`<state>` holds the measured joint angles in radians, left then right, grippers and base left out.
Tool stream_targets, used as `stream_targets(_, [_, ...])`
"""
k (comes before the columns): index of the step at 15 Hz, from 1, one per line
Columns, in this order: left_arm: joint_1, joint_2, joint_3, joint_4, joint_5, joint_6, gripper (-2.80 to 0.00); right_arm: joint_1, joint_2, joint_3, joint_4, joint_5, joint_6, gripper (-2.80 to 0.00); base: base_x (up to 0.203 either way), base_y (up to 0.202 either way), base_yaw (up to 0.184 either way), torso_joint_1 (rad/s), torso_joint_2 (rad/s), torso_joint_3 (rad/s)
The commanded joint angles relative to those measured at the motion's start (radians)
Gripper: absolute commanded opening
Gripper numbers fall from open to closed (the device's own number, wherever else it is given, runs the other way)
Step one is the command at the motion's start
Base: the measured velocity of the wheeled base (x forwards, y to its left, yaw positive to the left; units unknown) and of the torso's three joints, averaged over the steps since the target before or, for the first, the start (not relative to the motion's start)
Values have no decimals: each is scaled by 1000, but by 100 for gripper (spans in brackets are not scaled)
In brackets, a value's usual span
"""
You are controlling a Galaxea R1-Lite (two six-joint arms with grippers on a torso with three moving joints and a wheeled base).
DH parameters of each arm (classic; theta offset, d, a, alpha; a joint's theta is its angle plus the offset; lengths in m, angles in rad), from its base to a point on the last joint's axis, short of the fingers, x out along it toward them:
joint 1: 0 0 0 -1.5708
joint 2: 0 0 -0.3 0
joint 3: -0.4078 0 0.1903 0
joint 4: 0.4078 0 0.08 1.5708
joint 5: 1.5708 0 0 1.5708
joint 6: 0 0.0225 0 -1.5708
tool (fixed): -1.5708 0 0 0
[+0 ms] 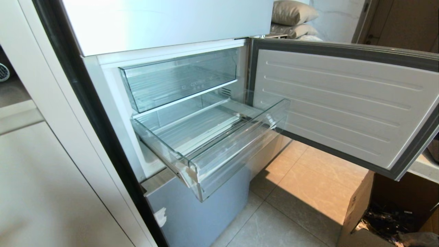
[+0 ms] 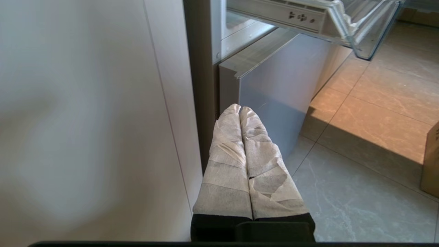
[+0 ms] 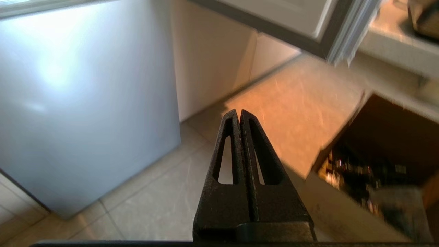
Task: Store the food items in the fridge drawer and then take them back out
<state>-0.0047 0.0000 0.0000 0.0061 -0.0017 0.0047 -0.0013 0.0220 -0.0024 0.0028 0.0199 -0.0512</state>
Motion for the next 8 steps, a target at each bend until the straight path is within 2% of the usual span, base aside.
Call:
stream_targets(1, [-1,0,0,0,0,0,-280,-4,87,-28,-5,-20,29,-280,0,0,0,0,0,0])
stream_targets(3, [-1,0,0,0,0,0,-280,-39,300,-126,-6,-39,170,-280,0,0,0,0,0,0])
stream_targets(5, [-1,0,0,0,0,0,-280,-139,552,-253,-14,-45,292,-280,0,0,0,0,0,0])
stream_targets(6, [-1,0,0,0,0,0,-280,-224,670,-309,-39,-38,333,-280,0,0,0,0,0,0])
stream_targets(8, [-1,0,0,0,0,0,-280,-467,867,-393,-150,10,373,-280,0,0,0,0,0,0])
